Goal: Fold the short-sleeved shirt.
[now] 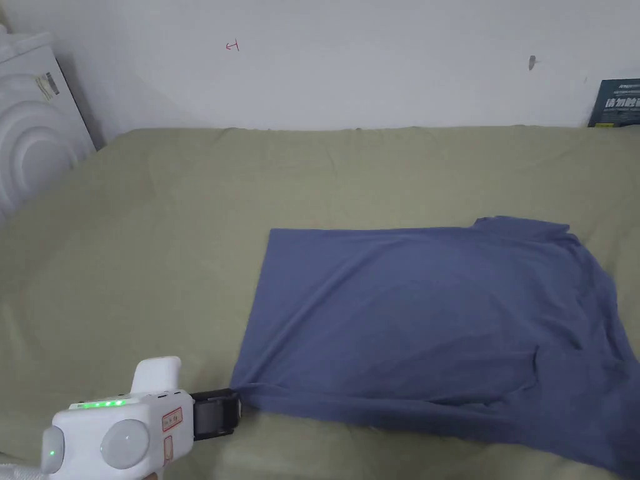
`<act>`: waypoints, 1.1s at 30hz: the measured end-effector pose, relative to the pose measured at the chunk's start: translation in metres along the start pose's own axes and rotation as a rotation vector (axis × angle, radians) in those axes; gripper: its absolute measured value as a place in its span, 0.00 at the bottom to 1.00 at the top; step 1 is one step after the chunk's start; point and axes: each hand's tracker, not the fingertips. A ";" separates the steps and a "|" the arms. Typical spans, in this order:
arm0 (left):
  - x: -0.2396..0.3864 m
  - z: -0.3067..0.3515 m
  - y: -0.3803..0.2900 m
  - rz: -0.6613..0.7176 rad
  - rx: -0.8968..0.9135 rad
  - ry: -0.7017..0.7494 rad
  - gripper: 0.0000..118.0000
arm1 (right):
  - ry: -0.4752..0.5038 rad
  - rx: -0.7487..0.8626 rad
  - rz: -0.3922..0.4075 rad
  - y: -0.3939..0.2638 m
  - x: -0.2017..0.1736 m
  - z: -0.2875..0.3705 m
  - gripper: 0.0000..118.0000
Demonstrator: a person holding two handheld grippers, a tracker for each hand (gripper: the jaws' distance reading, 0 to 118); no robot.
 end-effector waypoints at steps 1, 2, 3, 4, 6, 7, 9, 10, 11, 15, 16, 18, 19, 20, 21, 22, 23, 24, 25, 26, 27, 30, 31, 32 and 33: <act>0.001 -0.008 0.001 -0.007 -0.019 0.017 0.97 | -0.001 -0.002 0.006 0.000 0.000 0.000 0.00; 0.002 -0.016 0.001 -0.005 -0.016 0.017 0.97 | -0.006 -0.003 0.007 -0.001 0.001 -0.001 0.00; -0.006 -0.024 0.005 -0.008 -0.021 0.020 0.95 | -0.005 -0.009 0.009 0.000 0.003 -0.003 0.00; -0.007 -0.032 0.007 -0.015 -0.034 0.024 0.90 | -0.003 -0.013 0.010 -0.001 0.008 -0.004 0.00; -0.009 -0.045 0.007 -0.014 -0.054 0.037 0.54 | -0.013 -0.016 0.009 -0.001 0.014 -0.005 0.00; 0.002 -0.032 0.010 -0.014 -0.071 0.032 0.39 | -0.017 -0.023 0.003 -0.001 0.017 -0.007 0.00; 0.006 -0.026 0.010 -0.012 -0.074 0.025 0.09 | -0.020 -0.031 -0.005 -0.003 0.026 -0.011 0.00; 0.007 -0.023 0.010 -0.016 -0.072 0.016 0.04 | -0.021 -0.035 -0.003 -0.004 0.028 -0.011 0.00; 0.004 -0.028 0.007 -0.017 -0.054 0.025 0.04 | -0.029 -0.038 0.001 -0.006 0.030 -0.012 0.00; 0.007 -0.029 0.009 -0.019 -0.044 0.008 0.04 | -0.029 -0.041 -0.013 -0.013 0.044 -0.016 0.02; 0.008 -0.030 0.009 -0.032 -0.036 0.014 0.04 | -0.032 -0.042 -0.018 -0.014 0.044 -0.017 0.20; 0.008 -0.030 0.008 -0.024 -0.057 0.004 0.04 | -0.062 -0.053 -0.035 -0.016 0.048 -0.019 0.95; 0.015 -0.024 0.005 -0.025 -0.052 0.002 0.04 | -0.044 -0.083 -0.040 -0.018 0.053 -0.023 1.00; 0.018 -0.022 0.004 -0.031 -0.050 0.008 0.04 | -0.022 -0.084 -0.050 -0.017 0.052 -0.020 1.00; 0.020 -0.020 0.003 -0.036 -0.049 0.012 0.04 | -0.019 -0.078 -0.053 -0.017 0.050 -0.017 1.00; 0.021 -0.019 0.002 -0.041 -0.051 0.009 0.04 | -0.019 -0.107 -0.052 -0.017 0.050 -0.020 1.00; 0.017 -0.019 0.007 -0.046 -0.046 0.015 0.04 | -0.028 -0.133 -0.044 -0.019 0.050 -0.024 1.00; 0.017 -0.019 0.009 -0.048 -0.050 0.016 0.04 | -0.028 -0.130 -0.036 -0.024 0.053 -0.034 0.98; 0.017 -0.019 0.009 -0.052 -0.054 0.014 0.04 | -0.026 -0.130 -0.026 -0.028 0.056 -0.040 0.93; 0.018 -0.018 0.009 -0.050 -0.051 0.015 0.04 | -0.018 -0.136 -0.019 -0.029 0.056 -0.044 0.82; 0.019 -0.017 0.013 -0.051 -0.054 0.016 0.04 | -0.012 -0.139 -0.016 -0.030 0.057 -0.048 0.58; 0.021 -0.016 0.016 -0.047 -0.056 0.020 0.04 | -0.030 -0.143 0.029 -0.031 0.055 -0.055 0.09; 0.018 -0.017 0.016 -0.048 -0.058 0.021 0.04 | -0.010 -0.138 0.031 -0.032 0.056 -0.055 0.07; 0.017 -0.017 0.017 -0.048 -0.060 0.019 0.04 | 0.008 -0.130 0.027 -0.028 0.050 -0.047 0.06; 0.016 -0.017 0.019 -0.047 -0.059 0.018 0.04 | 0.000 -0.135 0.030 -0.024 0.045 -0.043 0.06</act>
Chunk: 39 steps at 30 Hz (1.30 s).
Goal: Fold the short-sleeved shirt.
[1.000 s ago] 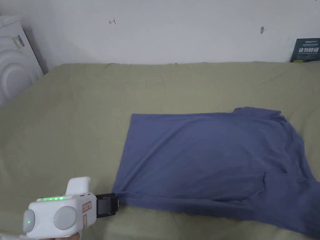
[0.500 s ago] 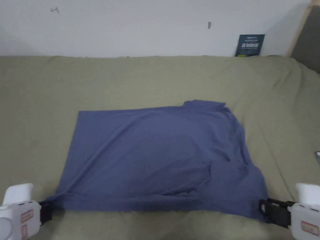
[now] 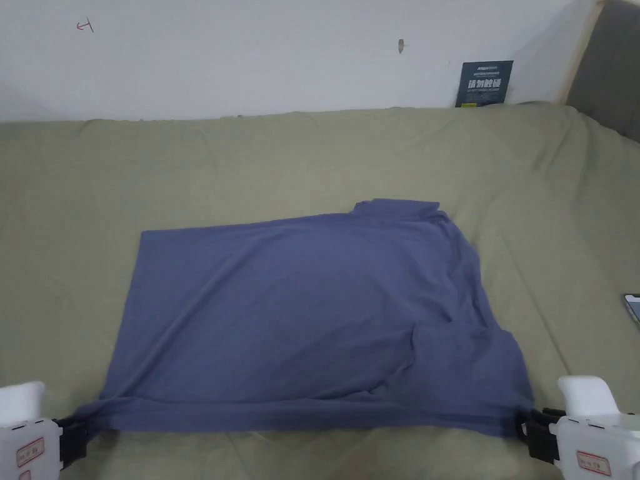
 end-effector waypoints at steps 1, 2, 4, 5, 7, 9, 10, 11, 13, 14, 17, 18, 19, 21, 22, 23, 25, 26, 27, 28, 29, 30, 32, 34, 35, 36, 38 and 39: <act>-0.001 0.000 0.002 -0.001 0.000 -0.001 0.04 | -0.001 0.009 0.006 0.001 -0.002 0.004 0.06; -0.001 0.002 0.003 0.001 0.000 -0.005 0.04 | 0.003 0.026 0.005 0.002 -0.003 0.008 0.06; -0.001 0.003 0.007 0.008 0.001 -0.014 0.04 | 0.006 0.053 -0.006 0.005 0.001 0.012 0.06; -0.001 0.005 0.009 0.009 0.004 -0.018 0.04 | 0.011 0.067 -0.012 0.009 0.000 0.017 0.06; -0.003 0.001 0.015 0.012 0.013 -0.033 0.04 | 0.019 0.086 -0.014 0.023 -0.003 0.031 0.06; -0.001 0.002 0.024 0.012 0.024 -0.042 0.04 | 0.019 0.115 -0.006 0.037 -0.007 0.039 0.06; -0.005 0.002 0.027 0.010 0.030 -0.045 0.04 | 0.017 0.125 -0.003 0.046 -0.009 0.041 0.06; -0.008 0.002 0.032 0.011 0.037 -0.047 0.04 | 0.021 0.128 -0.001 0.054 -0.007 0.039 0.06; -0.007 0.000 0.044 0.006 0.048 -0.047 0.04 | 0.016 0.149 0.009 0.072 -0.009 0.039 0.06; -0.006 -0.005 0.053 0.001 0.058 -0.047 0.04 | 0.013 0.154 0.019 0.083 -0.011 0.037 0.06; -0.002 -0.015 0.078 -0.007 0.071 -0.051 0.04 | 0.004 0.169 0.030 0.113 -0.009 0.025 0.06; 0.001 -0.014 0.085 -0.007 0.074 -0.052 0.04 | 0.002 0.171 0.027 0.124 -0.010 0.020 0.06; 0.003 -0.017 0.094 -0.001 0.077 -0.054 0.04 | 0.004 0.169 0.024 0.133 -0.008 0.012 0.06; 0.005 -0.026 0.110 0.011 0.077 -0.059 0.04 | -0.003 0.169 0.020 0.153 -0.009 0.000 0.06; 0.009 -0.032 0.118 0.012 0.077 -0.058 0.04 | -0.004 0.162 0.023 0.163 -0.009 -0.007 0.06; 0.011 -0.038 0.125 0.017 0.076 -0.056 0.04 | -0.012 0.158 0.023 0.170 -0.005 -0.016 0.06; 0.016 -0.049 0.137 0.009 0.072 -0.055 0.04 | -0.024 0.140 0.044 0.187 -0.004 -0.032 0.06; 0.014 -0.060 0.145 0.006 0.068 -0.050 0.04 | -0.030 0.135 0.048 0.195 -0.005 -0.040 0.06; 0.015 -0.067 0.150 0.006 0.063 -0.049 0.04 | -0.036 0.122 0.046 0.200 -0.001 -0.051 0.06; 0.015 -0.076 0.155 0.008 0.056 -0.045 0.04 | -0.041 0.109 0.046 0.206 0.000 -0.060 0.06; 0.016 -0.084 0.160 0.013 0.047 -0.042 0.04 | -0.057 0.098 0.046 0.211 0.001 -0.070 0.06; 0.019 -0.086 0.161 0.019 0.037 -0.042 0.04 | -0.069 0.078 0.047 0.215 0.002 -0.079 0.06; 0.022 -0.099 0.166 0.022 0.014 -0.037 0.04 | -0.068 0.041 0.033 0.224 0.008 -0.099 0.06; 0.022 -0.113 0.169 0.023 -0.001 -0.034 0.11 | -0.073 0.000 0.028 0.228 0.010 -0.115 0.18; 0.023 -0.119 0.171 0.024 -0.006 -0.034 0.35 | -0.074 0.003 0.026 0.231 0.012 -0.124 0.45; 0.022 -0.124 0.171 0.032 -0.011 -0.041 0.88 | -0.088 -0.008 0.007 0.231 0.013 -0.130 0.87; 0.021 -0.131 0.171 0.044 -0.023 -0.029 0.96 | -0.137 -0.015 -0.029 0.230 0.015 -0.136 1.00; 0.019 -0.134 0.168 0.050 -0.045 -0.006 0.96 | -0.126 -0.017 -0.043 0.223 0.017 -0.134 1.00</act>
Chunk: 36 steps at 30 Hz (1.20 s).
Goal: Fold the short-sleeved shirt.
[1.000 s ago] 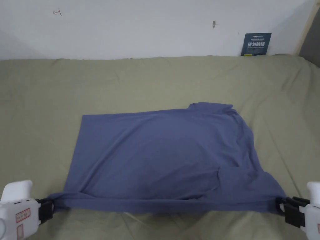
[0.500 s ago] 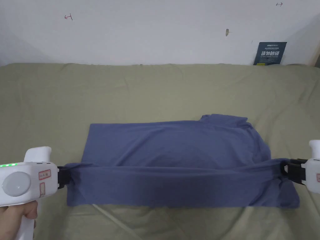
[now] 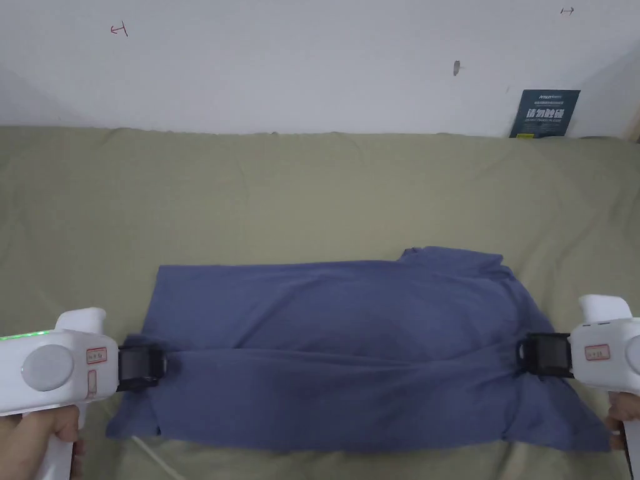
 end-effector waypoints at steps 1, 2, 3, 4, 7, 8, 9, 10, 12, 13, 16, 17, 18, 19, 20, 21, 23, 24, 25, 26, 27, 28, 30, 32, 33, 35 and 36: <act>-0.004 0.006 -0.001 0.035 0.101 -0.007 0.96 | 0.010 0.010 -0.025 -0.004 0.002 0.003 1.00; -0.010 0.015 -0.001 0.020 0.035 0.038 0.96 | 0.027 0.029 -0.037 -0.007 0.001 0.012 1.00; -0.008 0.024 -0.004 0.015 0.027 0.010 0.96 | 0.048 0.029 -0.052 -0.011 0.002 0.017 1.00; -0.010 0.034 -0.008 0.019 0.024 0.007 0.96 | 0.046 0.023 -0.065 -0.020 0.005 0.024 1.00; -0.021 0.048 -0.028 0.021 0.021 0.023 0.95 | 0.066 0.020 -0.059 -0.045 0.000 0.046 0.99; -0.025 0.053 -0.038 0.007 0.023 0.022 0.93 | 0.066 0.029 -0.053 -0.060 0.000 0.057 0.93; -0.027 0.060 -0.046 -0.003 0.022 0.022 0.88 | 0.077 0.019 -0.035 -0.070 -0.002 0.064 0.68; -0.028 0.067 -0.058 -0.016 0.021 0.019 0.78 | 0.072 0.022 -0.030 -0.081 -0.006 0.072 0.37; -0.027 0.077 -0.086 -0.026 0.021 0.016 0.00 | 0.080 0.034 -0.019 -0.106 -0.009 0.084 0.01; -0.026 0.079 -0.094 -0.030 0.012 0.010 0.00 | 0.073 0.039 -0.019 -0.116 -0.011 0.089 0.00; -0.021 0.084 -0.101 -0.041 -0.039 -0.014 0.00 | 0.125 0.024 -0.036 -0.132 -0.008 0.091 0.00; -0.019 0.086 -0.101 -0.030 -0.027 -0.041 0.00 | 0.117 0.026 -0.037 -0.134 -0.009 0.092 0.00; -0.015 0.087 -0.100 -0.021 -0.037 -0.049 0.00 | 0.108 0.031 -0.036 -0.136 -0.011 0.094 0.00; -0.020 0.070 -0.094 -0.006 -0.022 -0.047 0.00 | 0.103 0.029 -0.032 -0.135 -0.011 0.095 0.01; -0.020 0.066 -0.086 0.012 -0.006 -0.057 0.00 | 0.103 0.028 -0.034 -0.134 -0.008 0.095 0.00; -0.020 0.062 -0.079 0.029 0.004 -0.074 0.12 | 0.105 0.026 -0.033 -0.132 -0.008 0.096 0.01; -0.013 0.065 -0.071 0.048 0.045 -0.070 0.92 | 0.104 0.026 -0.022 -0.128 -0.010 0.097 0.01; -0.009 0.061 -0.068 0.041 0.037 -0.047 0.99 | 0.109 0.026 -0.017 -0.124 -0.005 0.091 0.01; -0.006 0.050 -0.065 0.043 0.008 -0.036 0.96 | 0.112 0.023 -0.012 -0.122 -0.005 0.089 0.01; -0.009 0.046 -0.065 0.057 0.002 -0.047 0.96 | 0.110 0.022 -0.012 -0.120 -0.006 0.087 0.00; -0.004 0.040 -0.071 0.046 -0.002 -0.061 0.95 | 0.111 0.020 -0.010 -0.118 -0.007 0.086 0.01; -0.003 0.033 -0.075 0.064 -0.029 -0.046 0.93 | 0.110 0.016 -0.016 -0.118 -0.005 0.084 0.01; -0.002 0.023 -0.085 0.064 -0.038 -0.057 0.72 | 0.107 0.008 -0.017 -0.116 -0.004 0.079 0.01; 0.001 0.008 -0.052 0.038 -0.064 -0.030 0.54 | 0.099 0.002 -0.023 -0.114 -0.003 0.075 0.01; 0.001 0.007 -0.052 0.032 -0.064 -0.030 0.49 | 0.098 -0.002 -0.023 -0.113 -0.002 0.074 0.01; 0.005 0.013 -0.053 -0.066 -0.019 0.039 0.00 | 0.101 -0.005 -0.024 -0.112 -0.001 0.072 0.01; 0.002 0.014 -0.052 -0.082 -0.029 0.032 0.00 | 0.099 -0.005 -0.028 -0.113 0.000 0.067 0.01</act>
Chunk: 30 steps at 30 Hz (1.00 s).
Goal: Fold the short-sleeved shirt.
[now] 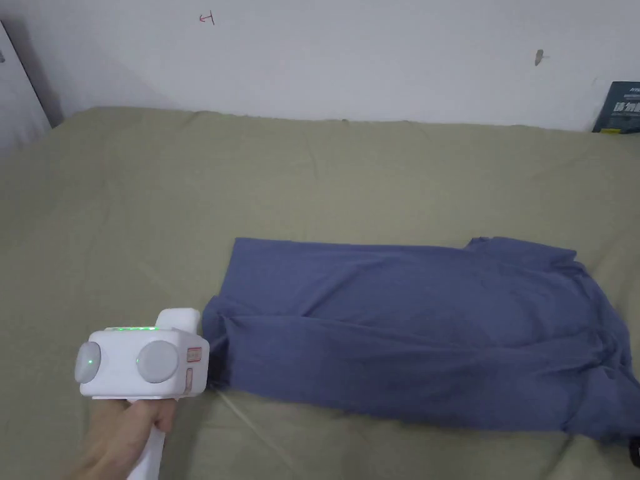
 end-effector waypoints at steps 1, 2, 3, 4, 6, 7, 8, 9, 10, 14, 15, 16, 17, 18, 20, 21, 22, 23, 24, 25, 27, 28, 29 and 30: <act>-0.004 0.000 0.002 0.060 -0.011 -0.052 0.00 | 0.003 0.002 -0.004 0.000 0.002 -0.001 0.01; -0.007 0.000 0.004 0.095 -0.030 -0.090 0.00 | 0.007 0.001 -0.010 0.001 0.003 -0.001 0.01; -0.002 0.008 0.004 0.098 -0.010 -0.077 0.00 | 0.008 0.003 -0.018 0.002 0.004 -0.002 0.01; -0.002 0.010 0.005 0.085 -0.004 -0.062 0.00 | 0.011 0.007 -0.028 0.004 0.004 -0.001 0.01; -0.004 0.014 0.011 0.072 0.034 -0.040 0.00 | 0.019 0.009 -0.043 0.007 0.007 -0.001 0.08; 0.001 0.024 0.002 0.072 0.028 -0.047 0.00 | 0.019 0.013 -0.050 0.008 0.009 -0.001 0.31; 0.005 0.032 -0.003 0.070 0.034 -0.042 0.00 | 0.009 0.018 -0.060 0.011 0.011 -0.004 0.66; 0.007 0.035 -0.003 0.061 0.038 -0.038 0.00 | -0.011 0.009 -0.068 0.016 0.012 -0.007 1.00; 0.011 0.037 -0.006 0.068 0.002 -0.066 0.00 | -0.017 -0.026 -0.084 0.021 0.016 -0.013 1.00; 0.004 0.021 0.010 0.052 -0.004 -0.052 0.00 | -0.016 -0.062 -0.093 0.036 0.014 -0.024 1.00; 0.006 0.022 0.006 0.051 -0.007 -0.051 0.00 | -0.028 -0.062 -0.088 0.040 0.012 -0.028 0.95; 0.006 0.021 0.006 0.049 -0.007 -0.051 0.00 | -0.023 -0.066 -0.082 0.039 0.019 -0.039 0.78; 0.005 0.019 0.008 0.047 -0.009 -0.048 0.00 | -0.020 -0.085 -0.074 0.041 0.022 -0.047 0.47; 0.005 0.018 0.009 0.046 -0.014 -0.047 0.00 | -0.016 -0.102 -0.073 0.043 0.022 -0.052 0.18; 0.009 0.023 0.009 0.043 -0.022 -0.045 0.00 | -0.017 -0.105 -0.045 0.041 0.020 -0.054 0.14; 0.009 0.024 0.008 0.039 -0.026 -0.042 0.00 | 0.027 -0.080 -0.027 0.039 0.016 -0.049 0.13; 0.009 0.024 0.008 0.036 -0.024 -0.039 0.00 | -0.003 -0.086 -0.031 0.039 0.012 -0.046 0.13; 0.005 0.021 0.006 0.032 -0.023 -0.037 0.00 | -0.016 -0.064 -0.003 0.039 0.007 -0.043 0.13; 0.003 0.021 0.005 0.026 -0.024 -0.036 0.00 | -0.020 -0.049 -0.002 0.035 0.003 -0.031 0.13; 0.001 0.023 0.005 0.024 -0.022 -0.034 0.00 | -0.022 -0.044 -0.007 0.033 0.001 -0.024 0.13; 0.001 0.032 0.003 0.021 -0.014 -0.029 0.00 | -0.016 -0.034 -0.016 0.032 0.001 -0.013 0.13; 0.001 0.038 0.002 0.025 -0.010 -0.032 0.00 | -0.016 -0.021 -0.043 0.030 0.004 -0.004 0.13; 0.000 0.041 0.001 0.029 -0.004 -0.034 0.00 | -0.005 -0.019 -0.047 0.029 0.004 0.003 0.13; -0.001 0.045 -0.001 0.028 -0.003 -0.034 0.00 | 0.002 -0.016 -0.048 0.027 0.004 0.010 0.13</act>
